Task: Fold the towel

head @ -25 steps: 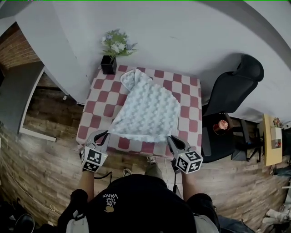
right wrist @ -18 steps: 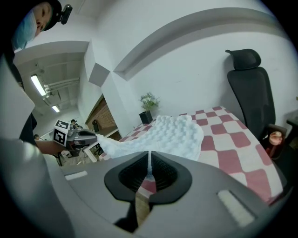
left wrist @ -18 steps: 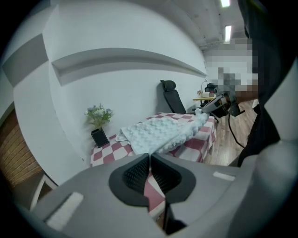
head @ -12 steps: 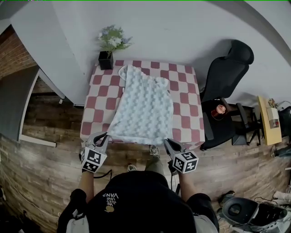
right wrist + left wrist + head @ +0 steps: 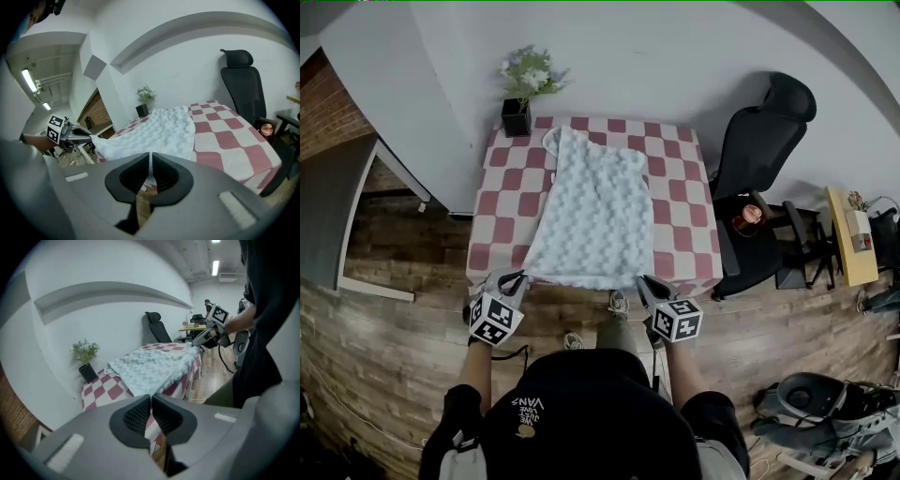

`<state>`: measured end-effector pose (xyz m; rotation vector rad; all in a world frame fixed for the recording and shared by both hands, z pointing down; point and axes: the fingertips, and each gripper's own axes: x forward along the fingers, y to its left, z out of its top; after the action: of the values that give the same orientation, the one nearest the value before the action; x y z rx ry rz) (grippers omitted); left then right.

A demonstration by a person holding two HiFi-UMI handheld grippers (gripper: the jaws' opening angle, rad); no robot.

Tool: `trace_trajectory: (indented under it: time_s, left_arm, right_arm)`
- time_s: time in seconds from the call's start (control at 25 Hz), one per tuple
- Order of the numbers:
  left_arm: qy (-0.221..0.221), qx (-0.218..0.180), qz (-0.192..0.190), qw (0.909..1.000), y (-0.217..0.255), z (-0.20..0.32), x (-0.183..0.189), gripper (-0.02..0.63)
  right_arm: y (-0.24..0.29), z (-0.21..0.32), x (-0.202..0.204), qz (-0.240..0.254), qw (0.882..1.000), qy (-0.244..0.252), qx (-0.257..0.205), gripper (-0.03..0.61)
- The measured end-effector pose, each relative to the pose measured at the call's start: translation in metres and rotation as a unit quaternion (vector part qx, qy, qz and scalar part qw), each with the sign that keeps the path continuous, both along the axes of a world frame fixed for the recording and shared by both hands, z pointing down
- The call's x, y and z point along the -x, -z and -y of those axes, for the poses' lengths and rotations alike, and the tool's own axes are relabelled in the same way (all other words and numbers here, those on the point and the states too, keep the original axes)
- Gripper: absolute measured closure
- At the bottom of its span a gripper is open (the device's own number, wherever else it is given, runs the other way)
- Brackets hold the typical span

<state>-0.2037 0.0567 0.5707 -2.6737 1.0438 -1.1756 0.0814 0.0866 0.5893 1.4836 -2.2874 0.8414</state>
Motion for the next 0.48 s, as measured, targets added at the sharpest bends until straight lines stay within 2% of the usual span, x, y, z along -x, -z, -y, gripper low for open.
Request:
trace_trajectory:
  time_s: [0.24,0.48]
  left_arm:
    - [-0.044,0.067,0.058,0.9951,-0.05,-0.034,0.006,0.6]
    - [-0.064,0.126,0.079,0.9868,-0.085,-0.074,0.012,0.6]
  right_arm:
    - [-0.038,-0.026,0.009,-0.026,0.998,0.022,0.048,0.555]
    - [-0.069,-0.05,0.012,-0.032,0.996,0.023,0.086,0.555]
